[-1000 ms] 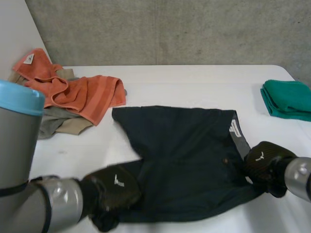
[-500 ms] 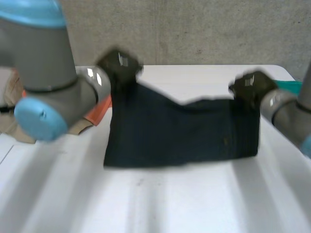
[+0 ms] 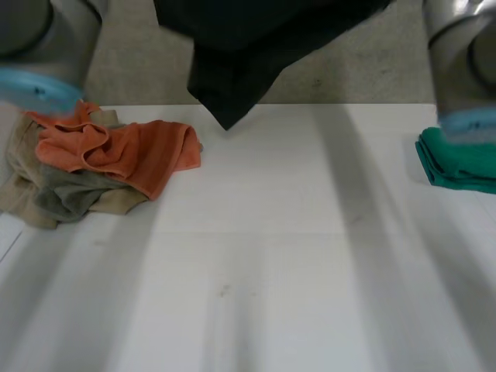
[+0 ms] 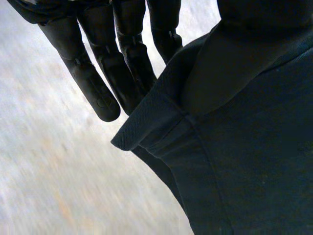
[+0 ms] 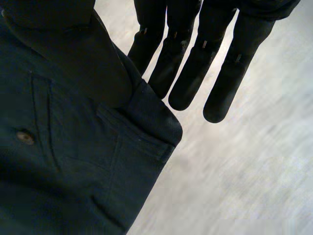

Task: Fold the laundry.

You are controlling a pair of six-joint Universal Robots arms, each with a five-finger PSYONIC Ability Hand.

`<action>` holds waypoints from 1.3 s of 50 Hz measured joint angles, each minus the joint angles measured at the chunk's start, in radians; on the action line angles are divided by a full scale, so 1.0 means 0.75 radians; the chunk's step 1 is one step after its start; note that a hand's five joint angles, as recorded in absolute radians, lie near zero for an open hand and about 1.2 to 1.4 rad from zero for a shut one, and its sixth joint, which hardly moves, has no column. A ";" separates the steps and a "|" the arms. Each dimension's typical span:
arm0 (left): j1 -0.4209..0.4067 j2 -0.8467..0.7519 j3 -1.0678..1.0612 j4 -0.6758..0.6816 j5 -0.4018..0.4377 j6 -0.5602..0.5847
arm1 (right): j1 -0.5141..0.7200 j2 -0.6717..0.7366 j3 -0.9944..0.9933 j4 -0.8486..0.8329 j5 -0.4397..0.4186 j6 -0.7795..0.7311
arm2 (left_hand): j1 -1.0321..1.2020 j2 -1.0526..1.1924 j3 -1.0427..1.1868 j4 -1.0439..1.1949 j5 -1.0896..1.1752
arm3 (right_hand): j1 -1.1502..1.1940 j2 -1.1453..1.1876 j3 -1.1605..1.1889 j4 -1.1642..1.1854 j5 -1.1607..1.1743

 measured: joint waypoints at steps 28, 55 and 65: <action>-0.058 0.225 -1.275 -0.384 0.282 0.322 | -0.059 -0.103 0.970 0.450 -0.146 -0.408 | 0.000 0.001 0.000 0.000 0.000 | 0.000 0.000 0.000 0.000 0.000; -0.179 0.190 -0.914 -0.705 0.083 0.594 | -0.183 -0.300 0.975 0.776 -0.300 -0.696 | 0.000 0.001 0.000 0.000 0.000 | 0.000 0.000 0.000 0.000 0.000; -0.185 -0.321 -0.146 -0.453 -0.062 0.580 | -0.135 0.119 0.524 0.466 -0.056 -0.418 | 0.000 0.001 0.000 0.000 0.000 | 0.000 0.000 0.000 0.000 0.000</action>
